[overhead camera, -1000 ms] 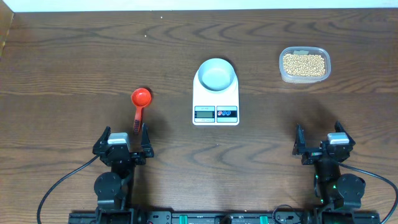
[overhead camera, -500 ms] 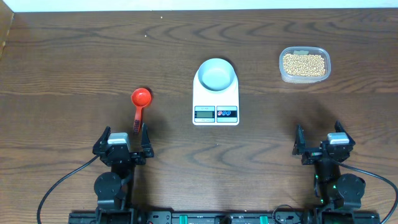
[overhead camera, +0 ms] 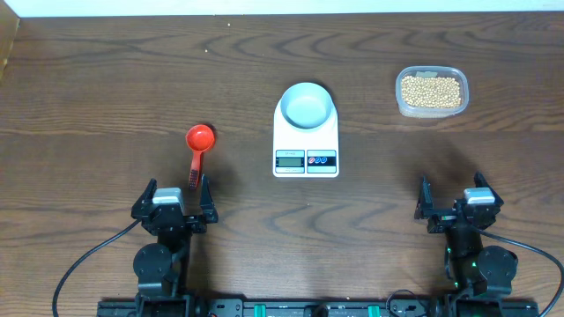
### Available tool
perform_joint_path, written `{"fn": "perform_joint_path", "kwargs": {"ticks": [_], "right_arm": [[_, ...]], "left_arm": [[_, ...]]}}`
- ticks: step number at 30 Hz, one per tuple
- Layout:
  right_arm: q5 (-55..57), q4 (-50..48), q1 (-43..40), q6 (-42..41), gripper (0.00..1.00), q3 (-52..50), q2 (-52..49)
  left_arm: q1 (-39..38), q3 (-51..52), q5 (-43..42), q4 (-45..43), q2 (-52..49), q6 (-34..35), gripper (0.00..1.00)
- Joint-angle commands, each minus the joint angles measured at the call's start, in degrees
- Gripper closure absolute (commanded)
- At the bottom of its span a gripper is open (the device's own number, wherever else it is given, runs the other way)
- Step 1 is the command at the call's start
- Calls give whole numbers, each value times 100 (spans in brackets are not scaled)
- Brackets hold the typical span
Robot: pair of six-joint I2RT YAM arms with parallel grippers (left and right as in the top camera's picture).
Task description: Scoop item into bowl and weigh 50g on scale
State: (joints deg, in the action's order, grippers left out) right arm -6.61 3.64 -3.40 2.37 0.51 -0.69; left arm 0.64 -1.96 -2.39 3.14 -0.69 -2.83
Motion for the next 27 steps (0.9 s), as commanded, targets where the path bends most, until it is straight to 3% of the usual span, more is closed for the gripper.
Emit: {"fn": "perform_joint_path", "kwargs": {"ticks": [1, 27], "right_arm": [[26, 13, 39, 4, 1, -20, 4], [26, 13, 39, 4, 1, -20, 4]], "left_arm": [[-20, 173, 142, 85, -2, -35, 0], [-20, 173, 197, 46, -2, 13, 0]]}}
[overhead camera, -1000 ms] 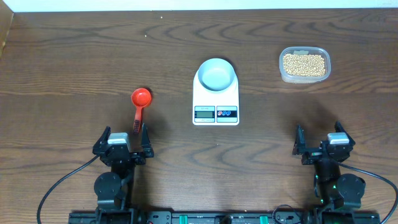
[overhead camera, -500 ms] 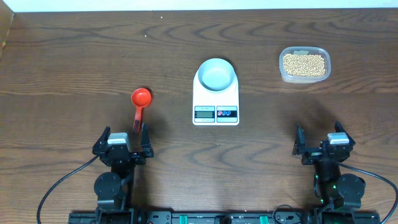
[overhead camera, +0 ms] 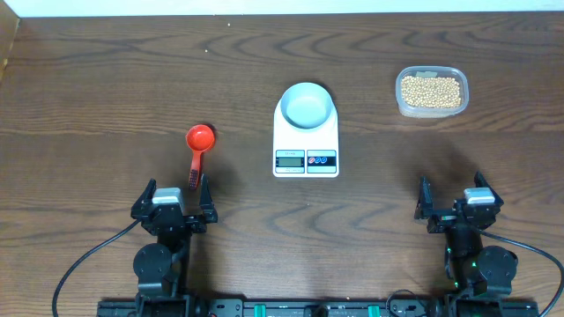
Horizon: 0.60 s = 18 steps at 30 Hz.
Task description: Scoop item into bowl and weigh 50g on scale
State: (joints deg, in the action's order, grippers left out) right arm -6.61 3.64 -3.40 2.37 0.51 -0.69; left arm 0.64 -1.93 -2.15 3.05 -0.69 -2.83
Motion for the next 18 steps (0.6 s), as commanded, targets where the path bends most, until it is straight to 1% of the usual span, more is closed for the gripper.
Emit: {"fn": "perform_joint_path", "kwargs": {"ticks": [1, 5, 18], "right_arm": [[26, 13, 39, 4, 1, -20, 4], [26, 13, 39, 4, 1, -20, 4], [26, 13, 39, 4, 1, -20, 4]], "left_arm": [[-20, 170, 170, 55, -2, 13, 0], [-20, 170, 111, 72, -2, 188, 0], [-20, 127, 118, -160, -4, 181, 1]]}}
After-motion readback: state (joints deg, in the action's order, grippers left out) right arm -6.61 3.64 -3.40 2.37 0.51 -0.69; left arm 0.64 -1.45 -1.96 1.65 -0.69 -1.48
